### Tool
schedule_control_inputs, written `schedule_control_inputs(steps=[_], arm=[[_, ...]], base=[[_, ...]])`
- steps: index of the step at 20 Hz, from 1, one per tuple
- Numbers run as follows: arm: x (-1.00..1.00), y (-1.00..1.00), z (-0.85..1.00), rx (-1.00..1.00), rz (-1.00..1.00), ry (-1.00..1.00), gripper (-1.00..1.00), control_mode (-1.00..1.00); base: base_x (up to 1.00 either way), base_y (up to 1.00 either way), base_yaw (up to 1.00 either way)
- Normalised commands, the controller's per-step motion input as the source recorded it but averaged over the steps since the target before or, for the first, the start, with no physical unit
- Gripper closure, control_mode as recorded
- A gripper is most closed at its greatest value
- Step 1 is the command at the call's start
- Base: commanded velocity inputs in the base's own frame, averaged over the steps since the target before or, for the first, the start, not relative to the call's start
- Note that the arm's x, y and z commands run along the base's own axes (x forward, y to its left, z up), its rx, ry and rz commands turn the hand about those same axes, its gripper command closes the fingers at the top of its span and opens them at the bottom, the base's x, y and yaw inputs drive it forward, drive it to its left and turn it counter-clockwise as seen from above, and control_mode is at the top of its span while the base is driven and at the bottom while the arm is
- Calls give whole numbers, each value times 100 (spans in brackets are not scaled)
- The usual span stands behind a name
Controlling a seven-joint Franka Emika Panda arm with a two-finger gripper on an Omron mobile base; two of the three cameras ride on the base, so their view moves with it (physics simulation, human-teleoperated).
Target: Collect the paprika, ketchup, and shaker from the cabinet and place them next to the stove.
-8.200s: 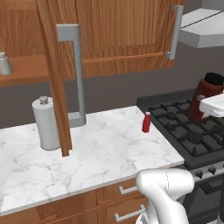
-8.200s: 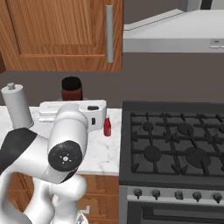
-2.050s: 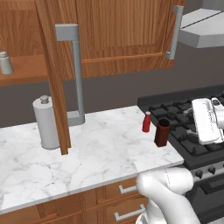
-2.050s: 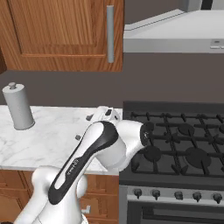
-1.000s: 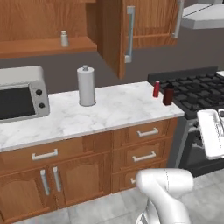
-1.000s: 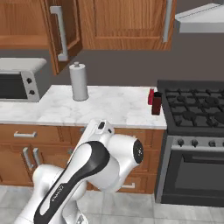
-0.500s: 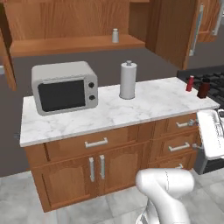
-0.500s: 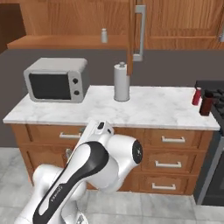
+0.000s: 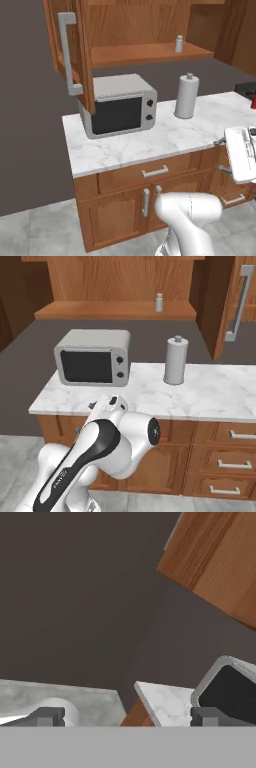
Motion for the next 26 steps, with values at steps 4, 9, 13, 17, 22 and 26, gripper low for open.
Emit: schedule_control_inputs(steps=[4, 9, 13, 17, 22, 26], arm=[[0, 0, 0, 0, 0, 0, -100, 100], [0, 0, 0, 0, 0, 0, -100, 100], [24, -1, 2, 0, 0, 3, -100, -100], [69, -17, 28, 1, -5, 8, -100, -100], [44, -17, 52, 0, -26, 6, -100, -100], [28, -30, 59, 0, -34, 4, -100, -100]], base=[[76, 18, 0], [83, -1, 0], [67, 0, 0], [0, 0, 0], [0, 0, 0], [0, 0, 0]])
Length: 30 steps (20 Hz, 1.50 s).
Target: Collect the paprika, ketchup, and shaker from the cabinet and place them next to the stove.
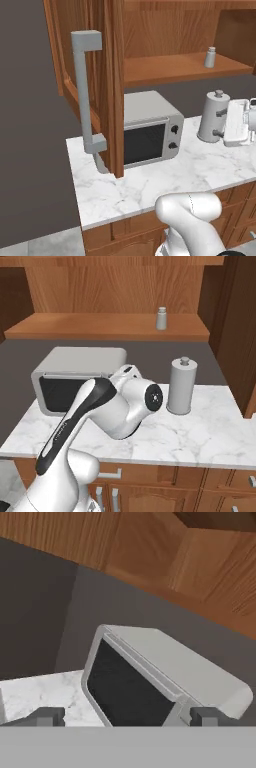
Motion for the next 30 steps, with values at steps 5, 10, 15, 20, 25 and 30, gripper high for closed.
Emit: schedule_control_inputs(steps=[5, 10, 15, 20, 25, 30], arm=[[4, -39, 52, 16, -44, 11, -100, -100], [5, -13, 54, 18, -51, 10, -100, -100], [28, 0, 61, 14, -45, 11, -100, -100], [49, 0, 53, 14, -33, 10, -100, -100], [62, -10, 24, 21, -23, 5, -100, -100], [53, -4, 0, 17, -14, -4, -100, -100]], base=[[0, 0, 0], [0, 0, 0], [0, 0, 0], [0, 0, 0], [0, 0, 0], [0, 0, 0]])
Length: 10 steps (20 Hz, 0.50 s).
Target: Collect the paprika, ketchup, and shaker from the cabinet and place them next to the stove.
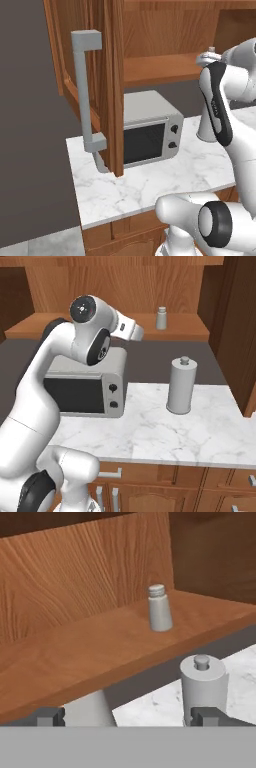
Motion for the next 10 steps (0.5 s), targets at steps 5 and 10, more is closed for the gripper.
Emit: schedule_control_inputs(steps=[5, 10], arm=[[14, -29, 6, 10, -5, -4, -100, -100], [4, -23, 4, 3, 0, -1, -100, -100]], base=[[0, 0, 0], [0, 0, 0]])
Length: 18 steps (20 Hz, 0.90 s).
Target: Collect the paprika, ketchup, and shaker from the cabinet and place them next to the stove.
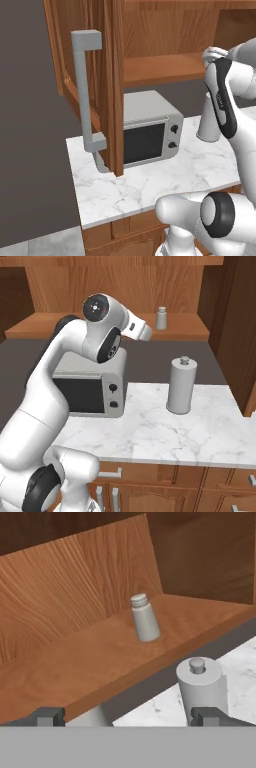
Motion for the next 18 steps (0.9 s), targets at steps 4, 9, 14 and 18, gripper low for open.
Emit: schedule_control_inputs(steps=[4, 9, 14, 18], arm=[[3, -1, -5, 0, 0, -1, -100, -100], [22, -3, 0, 0, 0, -2, -100, -100], [30, -2, 16, 0, 0, 0, -100, -100], [27, -15, 26, 0, -1, 0, -100, -100]], base=[[0, 0, 0], [0, 0, 0], [0, 0, 0], [0, 0, 0]])
